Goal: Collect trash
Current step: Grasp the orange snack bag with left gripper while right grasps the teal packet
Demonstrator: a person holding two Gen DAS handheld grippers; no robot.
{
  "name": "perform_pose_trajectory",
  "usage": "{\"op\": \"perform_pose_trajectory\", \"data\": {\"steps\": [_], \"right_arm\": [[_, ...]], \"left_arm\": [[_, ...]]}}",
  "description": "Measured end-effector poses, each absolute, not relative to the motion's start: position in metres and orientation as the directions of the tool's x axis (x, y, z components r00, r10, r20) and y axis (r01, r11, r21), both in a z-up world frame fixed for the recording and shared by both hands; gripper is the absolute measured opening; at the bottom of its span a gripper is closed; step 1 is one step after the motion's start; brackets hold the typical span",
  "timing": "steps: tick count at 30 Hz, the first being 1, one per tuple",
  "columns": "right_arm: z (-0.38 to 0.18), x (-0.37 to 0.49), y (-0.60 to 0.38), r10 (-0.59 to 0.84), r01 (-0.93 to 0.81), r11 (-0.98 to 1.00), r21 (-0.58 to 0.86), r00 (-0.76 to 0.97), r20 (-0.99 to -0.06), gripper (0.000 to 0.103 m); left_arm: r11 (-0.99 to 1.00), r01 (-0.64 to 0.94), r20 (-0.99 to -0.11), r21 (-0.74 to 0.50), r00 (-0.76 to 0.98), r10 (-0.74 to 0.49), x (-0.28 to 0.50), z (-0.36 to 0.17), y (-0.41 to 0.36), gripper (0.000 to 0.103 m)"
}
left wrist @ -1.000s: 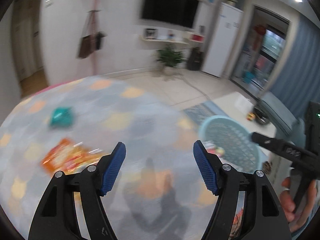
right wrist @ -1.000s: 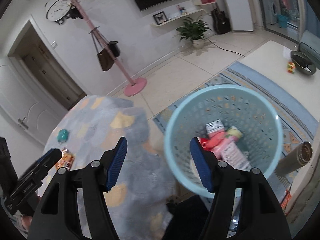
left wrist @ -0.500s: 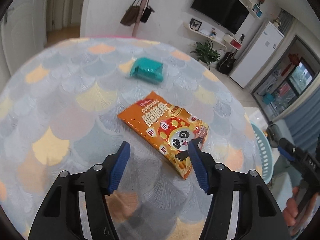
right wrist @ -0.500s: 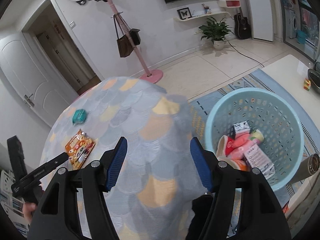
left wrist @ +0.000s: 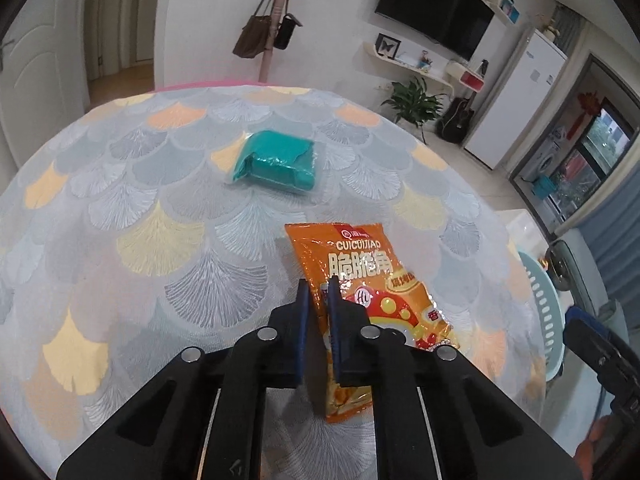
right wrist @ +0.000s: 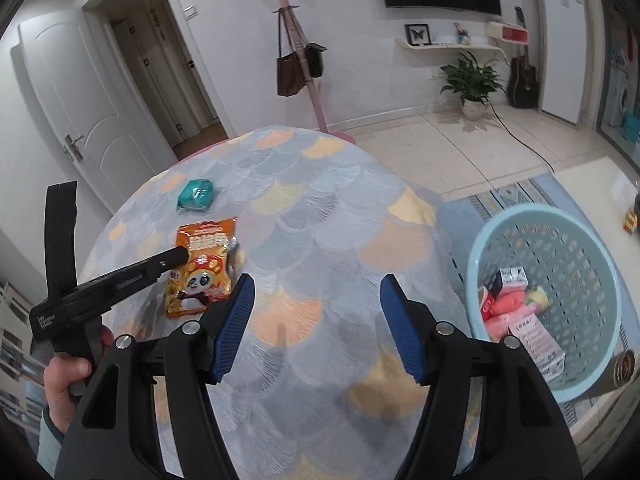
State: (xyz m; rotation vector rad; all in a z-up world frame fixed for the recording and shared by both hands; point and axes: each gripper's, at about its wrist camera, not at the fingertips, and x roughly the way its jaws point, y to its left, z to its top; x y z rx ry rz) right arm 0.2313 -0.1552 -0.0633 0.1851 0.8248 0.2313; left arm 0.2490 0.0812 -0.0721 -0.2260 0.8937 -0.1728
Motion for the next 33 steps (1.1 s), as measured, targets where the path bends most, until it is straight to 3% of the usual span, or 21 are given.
{"op": "perform_pose_trajectory", "data": {"steps": [9, 16, 25, 33], "right_arm": [[-0.048, 0.264, -0.094, 0.327, -0.251, 0.944, 0.213, 0.657, -0.679, 0.061], [-0.054, 0.313, -0.028, 0.445, -0.34, 0.894, 0.291, 0.618, -0.648, 0.061], [-0.079, 0.37, 0.017, 0.425, -0.284, 0.905, 0.316, 0.575, -0.699, 0.066], [-0.096, 0.387, 0.031, 0.39, -0.254, 0.921, 0.296, 0.563, -0.728, 0.067]], "left_arm": [[0.962, 0.104, -0.735, -0.253, 0.625, -0.261, 0.235, -0.046, 0.12, 0.002], [0.983, 0.027, -0.756, -0.181, 0.635, -0.157, 0.224, -0.054, 0.172, 0.002], [0.968, -0.007, -0.726, -0.251, 0.662, -0.183, 0.228, -0.072, 0.2, 0.003], [0.975, 0.011, -0.713, -0.22, 0.68, -0.169, 0.226, -0.069, 0.192, 0.003]]}}
